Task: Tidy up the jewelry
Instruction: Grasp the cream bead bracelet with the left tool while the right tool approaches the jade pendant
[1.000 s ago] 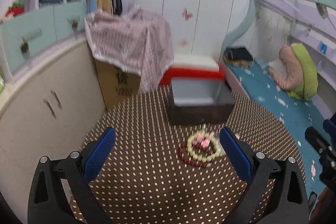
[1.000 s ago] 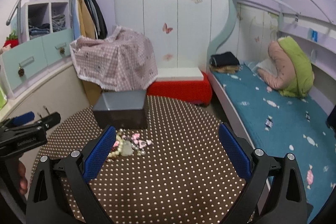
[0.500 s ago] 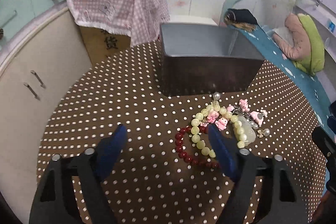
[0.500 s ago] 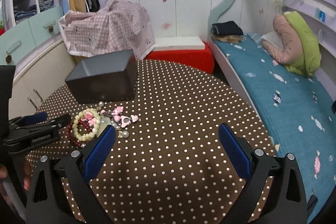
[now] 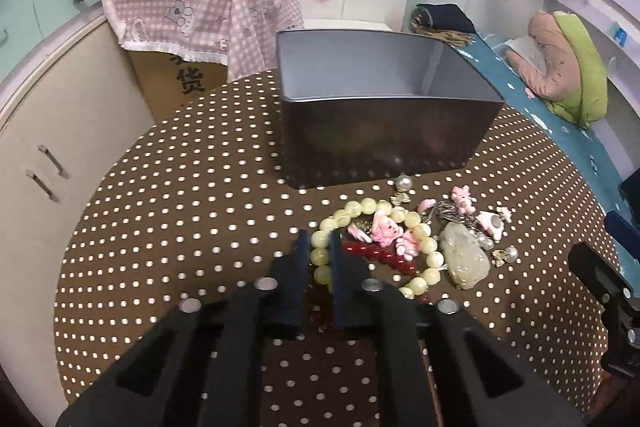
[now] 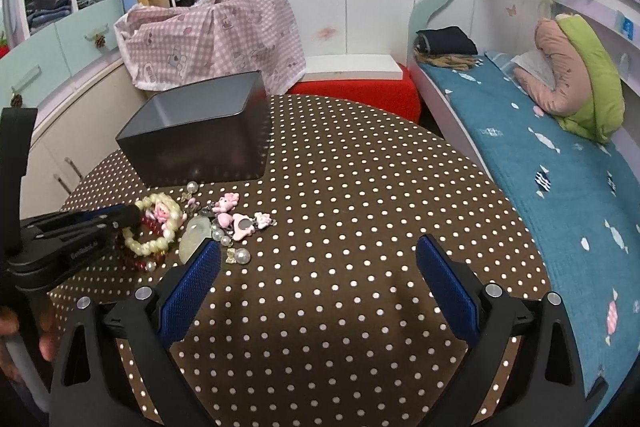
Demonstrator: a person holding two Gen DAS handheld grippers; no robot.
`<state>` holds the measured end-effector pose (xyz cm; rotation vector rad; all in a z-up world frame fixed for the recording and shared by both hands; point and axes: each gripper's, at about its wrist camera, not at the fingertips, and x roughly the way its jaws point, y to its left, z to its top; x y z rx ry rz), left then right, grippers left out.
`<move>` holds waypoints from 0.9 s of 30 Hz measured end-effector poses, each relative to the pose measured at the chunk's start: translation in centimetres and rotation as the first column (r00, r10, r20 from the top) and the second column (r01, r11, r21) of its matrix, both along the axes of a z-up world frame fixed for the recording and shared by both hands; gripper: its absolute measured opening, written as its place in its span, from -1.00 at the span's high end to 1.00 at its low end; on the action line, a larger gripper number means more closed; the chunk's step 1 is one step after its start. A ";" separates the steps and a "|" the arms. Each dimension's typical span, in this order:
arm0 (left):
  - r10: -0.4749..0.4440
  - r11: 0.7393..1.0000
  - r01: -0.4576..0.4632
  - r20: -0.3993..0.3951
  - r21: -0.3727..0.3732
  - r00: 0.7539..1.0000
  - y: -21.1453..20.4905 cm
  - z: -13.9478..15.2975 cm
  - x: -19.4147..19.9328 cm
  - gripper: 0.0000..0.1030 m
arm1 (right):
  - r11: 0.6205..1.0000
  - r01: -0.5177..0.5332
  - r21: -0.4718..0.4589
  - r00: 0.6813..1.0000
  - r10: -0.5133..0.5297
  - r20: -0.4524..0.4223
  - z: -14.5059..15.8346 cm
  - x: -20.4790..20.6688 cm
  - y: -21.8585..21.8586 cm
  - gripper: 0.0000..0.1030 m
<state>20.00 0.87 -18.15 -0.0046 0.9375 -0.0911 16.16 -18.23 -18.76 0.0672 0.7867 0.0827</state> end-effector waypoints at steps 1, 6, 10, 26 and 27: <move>-0.002 1.000 0.002 0.002 -0.020 1.000 0.2 0.2 -0.2 0.85 | 1.000 -0.004 0.000 1.000 0.004 -0.003 -0.1 0.1 0.2 -0.84; 0.000 0.995 0.006 0.056 -0.101 0.998 1.7 2.1 -1.6 0.85 | 0.999 -0.042 0.019 0.999 0.043 -0.031 -0.6 0.7 1.3 -0.84; 0.009 0.991 0.001 0.075 -0.132 0.997 3.0 3.2 -2.9 0.85 | 0.996 -0.086 0.033 0.995 0.088 -0.051 -1.0 1.3 3.1 -0.84; 0.008 0.983 0.001 0.044 -0.185 0.999 6.9 2.4 -5.8 0.85 | 0.984 -0.177 0.002 0.977 0.176 -0.123 -2.9 2.3 8.7 0.06; 0.000 0.981 0.008 0.042 -0.194 0.999 6.9 2.4 -5.9 0.85 | 0.984 -0.180 -0.006 0.976 0.178 -0.128 -3.0 2.4 9.0 0.06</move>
